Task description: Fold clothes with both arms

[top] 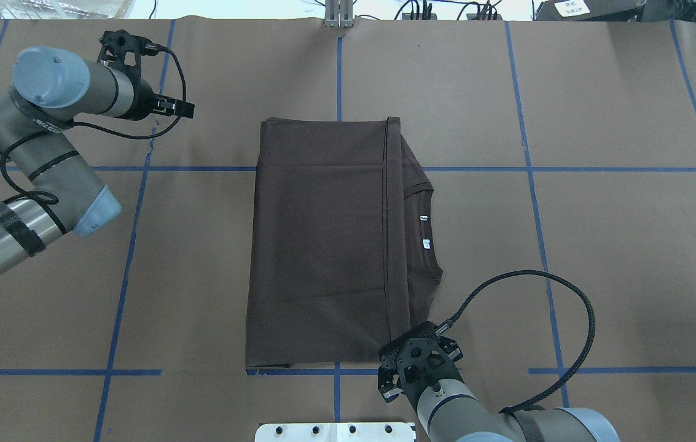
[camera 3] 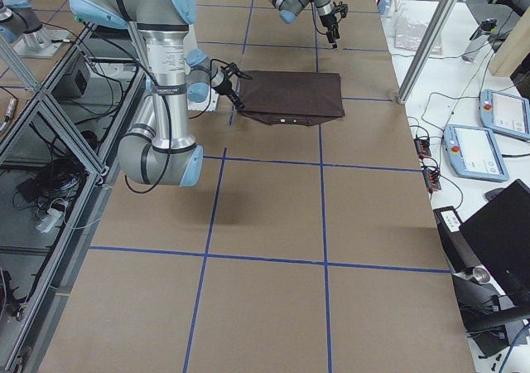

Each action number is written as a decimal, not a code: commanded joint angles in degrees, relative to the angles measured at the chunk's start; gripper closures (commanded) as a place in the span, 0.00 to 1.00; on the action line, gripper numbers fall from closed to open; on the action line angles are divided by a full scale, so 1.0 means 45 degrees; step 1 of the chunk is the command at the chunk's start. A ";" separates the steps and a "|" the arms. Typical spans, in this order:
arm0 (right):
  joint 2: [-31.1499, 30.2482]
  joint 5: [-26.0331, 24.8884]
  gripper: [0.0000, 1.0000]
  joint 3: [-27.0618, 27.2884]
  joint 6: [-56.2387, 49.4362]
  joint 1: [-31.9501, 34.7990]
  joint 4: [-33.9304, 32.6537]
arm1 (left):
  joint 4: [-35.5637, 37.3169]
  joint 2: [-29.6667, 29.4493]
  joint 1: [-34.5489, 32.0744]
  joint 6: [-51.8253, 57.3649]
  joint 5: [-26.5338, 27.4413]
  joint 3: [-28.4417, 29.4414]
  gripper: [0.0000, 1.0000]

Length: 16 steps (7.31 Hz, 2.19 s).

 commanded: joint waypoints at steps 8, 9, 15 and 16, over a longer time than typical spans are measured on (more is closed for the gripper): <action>-0.0355 -0.0121 1.00 0.0355 0.1387 0.0062 0.0028 | 0.0000 0.0000 0.0000 -0.0008 0.0000 0.0000 0.00; -0.0707 -0.0160 1.00 0.0415 0.3100 0.0042 0.0048 | 0.0000 0.0000 0.0000 -0.0008 0.0000 0.0000 0.00; -0.1355 -0.0999 1.00 0.0512 0.7000 -0.0660 0.0067 | 0.0000 0.0000 0.0019 -0.0008 0.0000 0.0039 0.00; -0.1355 -0.1000 0.72 0.0571 0.7081 -0.0661 0.0087 | 0.0000 0.0000 0.0020 -0.0008 0.0000 0.0039 0.00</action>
